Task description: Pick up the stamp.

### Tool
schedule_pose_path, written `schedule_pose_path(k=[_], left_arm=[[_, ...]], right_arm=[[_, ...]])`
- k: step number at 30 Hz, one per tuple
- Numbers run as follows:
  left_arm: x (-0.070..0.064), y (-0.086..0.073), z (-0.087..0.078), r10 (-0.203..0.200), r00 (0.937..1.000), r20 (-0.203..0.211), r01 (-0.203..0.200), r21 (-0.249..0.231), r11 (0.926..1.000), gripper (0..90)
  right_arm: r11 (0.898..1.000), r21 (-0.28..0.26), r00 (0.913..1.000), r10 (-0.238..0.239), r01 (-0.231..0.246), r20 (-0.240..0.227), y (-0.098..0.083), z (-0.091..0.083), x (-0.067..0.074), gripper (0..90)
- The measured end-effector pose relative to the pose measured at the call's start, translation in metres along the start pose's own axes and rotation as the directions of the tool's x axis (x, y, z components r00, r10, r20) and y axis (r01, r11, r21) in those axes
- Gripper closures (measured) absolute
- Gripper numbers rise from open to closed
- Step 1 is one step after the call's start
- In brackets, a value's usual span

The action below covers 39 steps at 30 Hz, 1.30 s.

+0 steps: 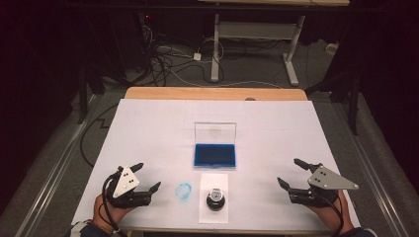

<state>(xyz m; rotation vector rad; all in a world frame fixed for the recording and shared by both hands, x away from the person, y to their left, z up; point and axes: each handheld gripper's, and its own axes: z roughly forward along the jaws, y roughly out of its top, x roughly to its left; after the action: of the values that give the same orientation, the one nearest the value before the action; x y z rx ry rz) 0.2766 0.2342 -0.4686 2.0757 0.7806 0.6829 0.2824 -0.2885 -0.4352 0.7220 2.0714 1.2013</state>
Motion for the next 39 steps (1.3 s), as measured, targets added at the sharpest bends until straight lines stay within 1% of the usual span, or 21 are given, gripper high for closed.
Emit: schedule_pose_path(k=[1, 2, 7, 9, 10, 12, 14, 15, 16, 21, 22, 23, 25, 27, 28, 30, 31, 34, 35, 38, 39], left_arm=[[0.001, 0.0, 0.0, 0.008, 1.0, -0.003, -0.008, -0.005, 1.0, 17.1], [0.0, -0.001, 0.0, -0.003, 1.0, 0.002, 0.003, 0.001, 1.0, 17.1], [-0.002, 0.0, -0.001, 0.0, 1.0, 0.002, 0.0, -0.007, 1.0, 17.1], [-0.002, -0.001, -0.001, 0.016, 0.9999, 0.0, -0.016, -0.006, 0.9999, 17.1], [-0.002, -0.002, -0.002, 0.01, 0.9999, 0.003, -0.01, 0.006, 0.9999, 17.1], [-0.002, -0.004, -0.003, 0.003, 1.0, 0.001, -0.003, 0.004, 1.0, 17.1], [-0.002, -0.004, -0.005, 0.011, 0.9998, -0.015, -0.011, 0.01, 0.9999, 17.1], [-0.002, -0.003, -0.005, 0.024, 0.9995, -0.02, -0.024, 0.001, 0.9997, 17.1], [-0.002, -0.003, -0.005, 0.027, 0.9994, -0.022, -0.027, -0.001, 0.9996, 17.1], [-0.003, -0.003, -0.004, 0.031, 0.9993, -0.021, -0.031, 0.011, 0.9995, 17.1], [-0.003, -0.003, -0.003, 0.036, 0.999, -0.025, -0.035, 0.02, 0.9992, 17.1], [-0.004, -0.004, -0.002, 0.035, 0.999, -0.029, -0.035, 0.025, 0.9991, 17.1], [-0.004, -0.004, 0.0, 0.039, 0.999, -0.021, -0.039, 0.034, 0.9987, 17.1], [-0.004, -0.004, 0.0, 0.041, 0.999, -0.019, -0.04, 0.034, 0.9986, 17.1], [-0.004, -0.004, 0.0, 0.044, 0.9989, -0.019, -0.043, 0.035, 0.9984, 17.1], [-0.005, -0.004, 0.001, 0.048, 0.9987, -0.018, -0.047, 0.042, 0.998, 17.1], [-0.005, -0.004, 0.001, 0.047, 0.9988, -0.017, -0.046, 0.046, 0.9978, 17.1], [-0.005, -0.005, 0.003, 0.048, 0.9988, -0.013, -0.048, 0.055, 0.9974, 17.1], [-0.005, -0.005, 0.003, 0.049, 0.9987, -0.01, -0.048, 0.056, 0.9972, 17.1], [-0.006, -0.005, 0.003, 0.048, 0.9988, -0.005, -0.048, 0.053, 0.9974, 17.1], [-0.006, -0.005, 0.003, 0.05, 0.9988, -0.004, -0.049, 0.053, 0.9974, 17.1]], right_arm=[[1.0, 0.001, 1.0, 0.003, -0.003, 0.001, 0.0, 0.0, -0.001, 21.2], [1.0, 0.001, 1.0, 0.004, -0.004, 0.003, 0.0, 0.0, -0.001, 21.2], [1.0, -0.003, 1.0, 0.008, -0.008, -0.004, 0.001, -0.001, -0.001, 21.2], [1.0, -0.002, 1.0, 0.003, -0.003, -0.003, 0.002, 0.0, -0.001, 21.3], [1.0, -0.003, 0.9999, 0.007, -0.007, -0.009, 0.003, 0.0, -0.001, 21.3], [1.0, -0.008, 0.9999, 0.005, -0.005, -0.014, 0.005, 0.001, 0.0, 22.2], [1.0, 0.006, 0.9991, -0.002, 0.002, -0.042, 0.005, 0.002, 0.001, 22.6], [1.0, 0.006, 0.9991, -0.002, 0.002, -0.042, 0.005, 0.002, 0.001, 22.6], [0.999, 0.027, 0.9977, -0.016, 0.018, -0.065, 0.006, 0.005, 0.004, 21.9], [0.999, 0.039, 0.9951, -0.016, 0.02, -0.097, 0.007, 0.008, 0.006, 22.1], [0.999, 0.05, 0.9906, 0.02, -0.013, -0.135, 0.008, 0.009, 0.007, 22.0], [0.998, 0.057, 0.9878, 0.029, -0.021, -0.153, 0.01, 0.01, 0.009, 22.0], [0.998, 0.07, 0.9805, 0.022, -0.008, -0.196, 0.015, 0.013, 0.017, 21.8], [0.996, 0.087, 0.9678, 0.037, -0.016, -0.249, 0.021, 0.016, 0.024, 21.9], [0.996, 0.087, 0.9678, 0.037, -0.016, -0.249, 0.021, 0.016, 0.024, 21.9], [0.992, 0.123, 0.9554, 0.029, 0.008, -0.294, 0.031, 0.022, 0.034, 24.7], [0.992, 0.123, 0.9554, 0.029, 0.008, -0.294, 0.031, 0.022, 0.034, 24.7], [0.984, 0.176, 0.946, 0.022, 0.037, -0.323, 0.048, 0.028, 0.043, 25.5], [0.984, 0.176, 0.946, 0.022, 0.037, -0.323, 0.048, 0.028, 0.043, 25.5], [0.974, 0.215, 0.9257, 0.016, 0.071, -0.378, 0.06, 0.035, 0.049, 24.0], [0.971, 0.222, 0.9248, 0.006, 0.085, -0.381, 0.064, 0.039, 0.053, 23.5]])
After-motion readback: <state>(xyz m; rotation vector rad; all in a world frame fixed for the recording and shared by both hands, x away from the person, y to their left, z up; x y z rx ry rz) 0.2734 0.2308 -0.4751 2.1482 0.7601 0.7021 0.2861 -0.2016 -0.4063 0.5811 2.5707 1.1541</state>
